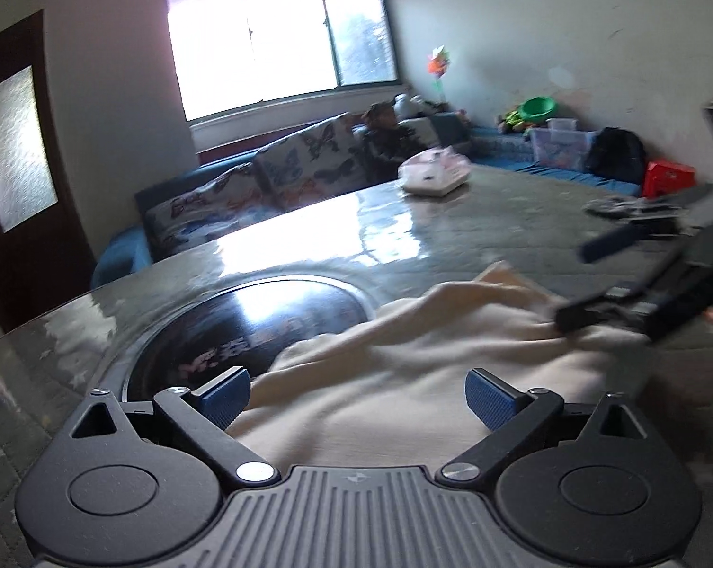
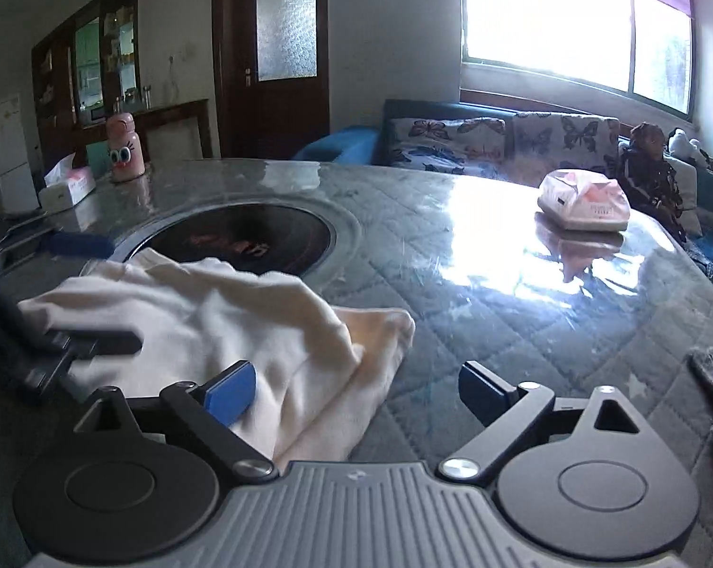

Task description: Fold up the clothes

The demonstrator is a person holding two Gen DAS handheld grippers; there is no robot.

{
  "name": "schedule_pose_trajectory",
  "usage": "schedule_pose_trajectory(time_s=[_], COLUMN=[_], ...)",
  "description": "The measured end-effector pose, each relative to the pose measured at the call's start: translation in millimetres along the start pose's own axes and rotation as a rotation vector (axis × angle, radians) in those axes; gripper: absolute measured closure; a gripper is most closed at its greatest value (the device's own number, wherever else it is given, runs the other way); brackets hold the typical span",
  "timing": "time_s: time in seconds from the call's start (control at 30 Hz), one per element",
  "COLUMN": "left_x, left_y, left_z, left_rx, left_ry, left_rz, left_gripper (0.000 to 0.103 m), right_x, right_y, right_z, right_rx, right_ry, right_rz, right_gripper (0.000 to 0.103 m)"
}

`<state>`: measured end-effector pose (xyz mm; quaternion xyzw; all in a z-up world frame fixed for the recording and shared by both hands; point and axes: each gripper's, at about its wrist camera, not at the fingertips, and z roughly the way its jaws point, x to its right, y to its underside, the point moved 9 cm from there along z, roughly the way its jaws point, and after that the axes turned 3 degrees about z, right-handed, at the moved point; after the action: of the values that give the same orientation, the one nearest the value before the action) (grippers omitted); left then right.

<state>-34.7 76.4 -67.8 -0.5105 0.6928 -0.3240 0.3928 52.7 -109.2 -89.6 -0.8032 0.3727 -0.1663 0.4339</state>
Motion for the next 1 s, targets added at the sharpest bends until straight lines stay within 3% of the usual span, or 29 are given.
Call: schedule_pose_trajectory(time_s=[0.27,0.37,0.63,0.87,1.0], left_x=[28,28,23,15,9], left_y=[11,13,19,29,31], left_z=[-7,-8,-12,-19,-25], left_rx=[-0.001,-0.007,-0.035,-0.066,-0.068], left_ry=[0.050,0.058,0.078,0.080,0.074], left_rz=[0.033,0.018,-0.045,-0.091,-0.112], left_gripper=[0.004,0.004,0.004,0.004,0.004], right_x=[8,15,-3,-2,1], right_y=[2,-1,-24,-31,-36], right_z=[22,22,29,69,67], right_rx=[-0.037,-0.028,0.001,-0.064,-0.060], right_ry=[0.023,0.049,0.025,0.094,0.091], right_rz=[-0.036,-0.009,-0.085,-0.113,-0.081], right_gripper=[0.002,0.002,0.002,0.002,0.002])
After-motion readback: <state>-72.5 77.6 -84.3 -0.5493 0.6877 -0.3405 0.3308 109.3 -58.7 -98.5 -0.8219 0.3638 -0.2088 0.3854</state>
